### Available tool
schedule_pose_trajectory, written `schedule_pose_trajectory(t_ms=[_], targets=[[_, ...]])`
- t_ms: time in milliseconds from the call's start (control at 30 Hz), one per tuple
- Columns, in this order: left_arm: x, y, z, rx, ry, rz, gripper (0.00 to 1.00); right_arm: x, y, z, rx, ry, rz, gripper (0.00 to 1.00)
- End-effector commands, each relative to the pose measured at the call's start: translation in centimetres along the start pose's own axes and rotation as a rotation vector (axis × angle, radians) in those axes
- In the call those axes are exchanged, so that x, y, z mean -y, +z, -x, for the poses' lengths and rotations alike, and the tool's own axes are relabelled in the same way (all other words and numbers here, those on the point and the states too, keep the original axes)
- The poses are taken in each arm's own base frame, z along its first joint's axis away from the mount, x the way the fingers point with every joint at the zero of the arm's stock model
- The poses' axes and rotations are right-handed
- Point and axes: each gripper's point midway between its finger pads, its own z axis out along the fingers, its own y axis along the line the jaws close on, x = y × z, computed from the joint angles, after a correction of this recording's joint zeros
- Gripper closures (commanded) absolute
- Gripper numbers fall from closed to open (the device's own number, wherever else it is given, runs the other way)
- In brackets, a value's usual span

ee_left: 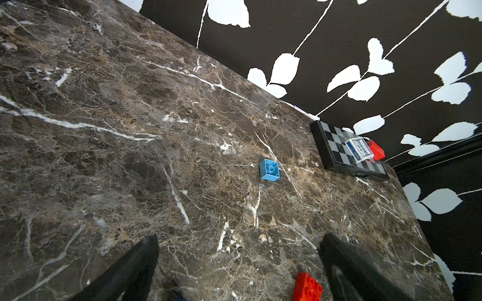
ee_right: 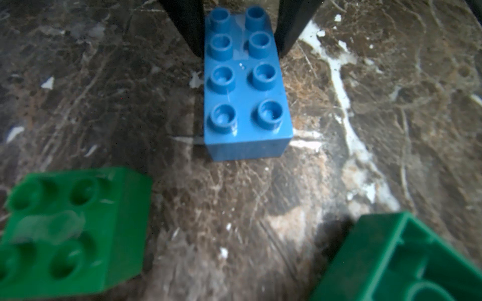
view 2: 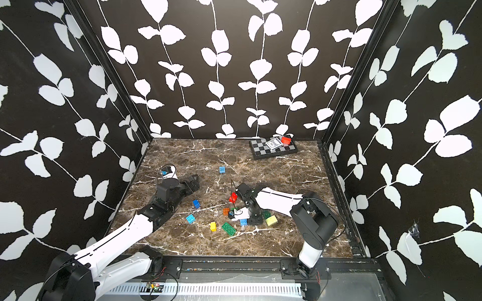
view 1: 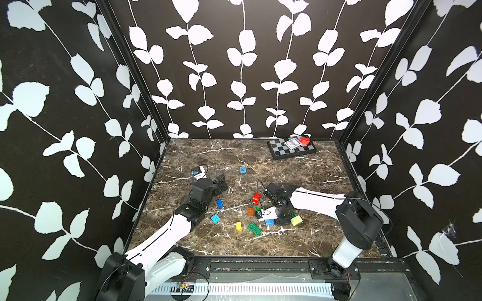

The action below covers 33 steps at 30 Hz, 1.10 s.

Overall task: Assemble the number 1 with lego
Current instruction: Place the lego brick at the center of the board.

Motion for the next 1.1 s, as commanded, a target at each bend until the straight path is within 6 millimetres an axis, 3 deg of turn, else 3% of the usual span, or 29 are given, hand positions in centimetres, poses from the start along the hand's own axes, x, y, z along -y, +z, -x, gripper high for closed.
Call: schedule_pose_trajectory(t_ms=[0, 67, 167, 333, 533, 700, 767, 867, 1067], targets=[[0.3, 0.1, 0.4, -0.008, 0.014, -0.003, 0.01, 0.5, -0.8, 1.1, 0.04, 0.022, -0.019, 0.4], [0.4, 0.1, 0.3, -0.015, 0.014, -0.006, 0.01, 0.5, -1.1, 1.7, 0.072, 0.03, -0.019, 0.35], [0.5, 0.2, 0.3, -0.021, 0.014, -0.009, 0.02, 0.8, -1.4, 2.8, 0.126, 0.047, -0.023, 0.36], [0.5, 0.4, 0.1, -0.033, 0.016, -0.006, 0.02, 0.9, -1.1, 4.0, 0.171, 0.062, 0.005, 0.47], [0.3, 0.2, 0.1, -0.038, 0.015, 0.002, 0.02, 0.3, -0.7, 3.8, 0.163, 0.061, 0.031, 0.63], [0.2, 0.1, -0.1, -0.048, 0.012, 0.005, 0.02, 0.1, -0.5, 3.6, 0.156, 0.058, 0.039, 0.69], [0.3, 0.2, -0.3, -0.062, 0.017, 0.005, 0.02, 0.1, -0.6, 3.5, 0.156, 0.062, 0.036, 0.66], [0.6, 0.4, -0.7, -0.1, 0.04, 0.004, 0.02, 0.5, -1.3, 3.9, 0.176, 0.084, 0.018, 0.48], [1.1, 1.0, -3.1, -0.297, 0.143, 0.021, 0.05, 2.5, -7.1, 5.4, 0.452, 0.296, -0.065, 0.34]])
